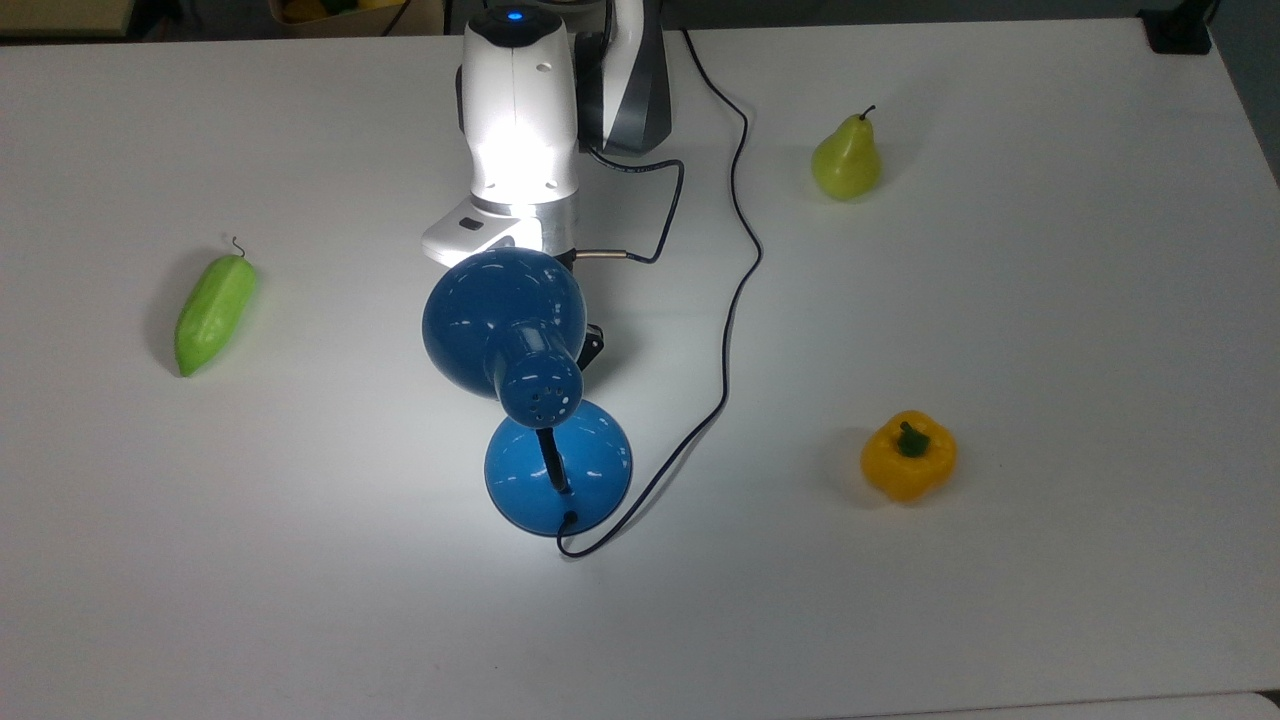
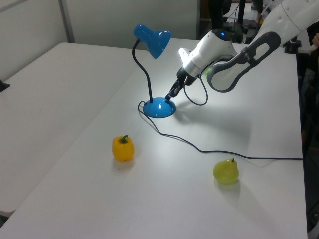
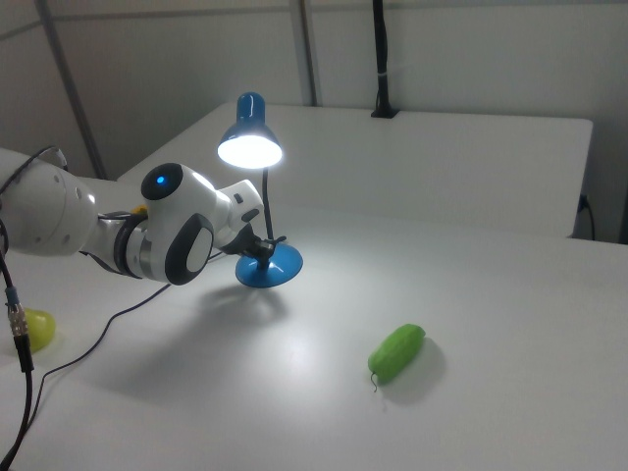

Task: Turn off lamp
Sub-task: 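Press down on the lamp base switch with the gripper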

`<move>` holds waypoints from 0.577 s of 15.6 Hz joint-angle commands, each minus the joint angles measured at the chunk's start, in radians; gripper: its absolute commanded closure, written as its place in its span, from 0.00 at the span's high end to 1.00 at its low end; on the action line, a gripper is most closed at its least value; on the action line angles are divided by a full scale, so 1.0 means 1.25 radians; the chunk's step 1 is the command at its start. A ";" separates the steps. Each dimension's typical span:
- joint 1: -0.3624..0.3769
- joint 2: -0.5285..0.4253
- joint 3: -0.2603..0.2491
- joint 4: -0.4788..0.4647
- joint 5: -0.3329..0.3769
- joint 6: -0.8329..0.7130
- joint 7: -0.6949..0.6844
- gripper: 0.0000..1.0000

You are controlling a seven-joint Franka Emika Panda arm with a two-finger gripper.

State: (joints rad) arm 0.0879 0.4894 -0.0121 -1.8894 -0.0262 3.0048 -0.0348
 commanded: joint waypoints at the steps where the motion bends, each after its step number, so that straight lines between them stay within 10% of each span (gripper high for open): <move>1: 0.001 0.004 -0.003 0.005 -0.015 0.015 0.009 0.00; 9: 0.008 0.006 -0.003 0.000 -0.017 0.015 0.013 0.00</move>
State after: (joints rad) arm 0.0895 0.4923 -0.0120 -1.8868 -0.0263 3.0048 -0.0348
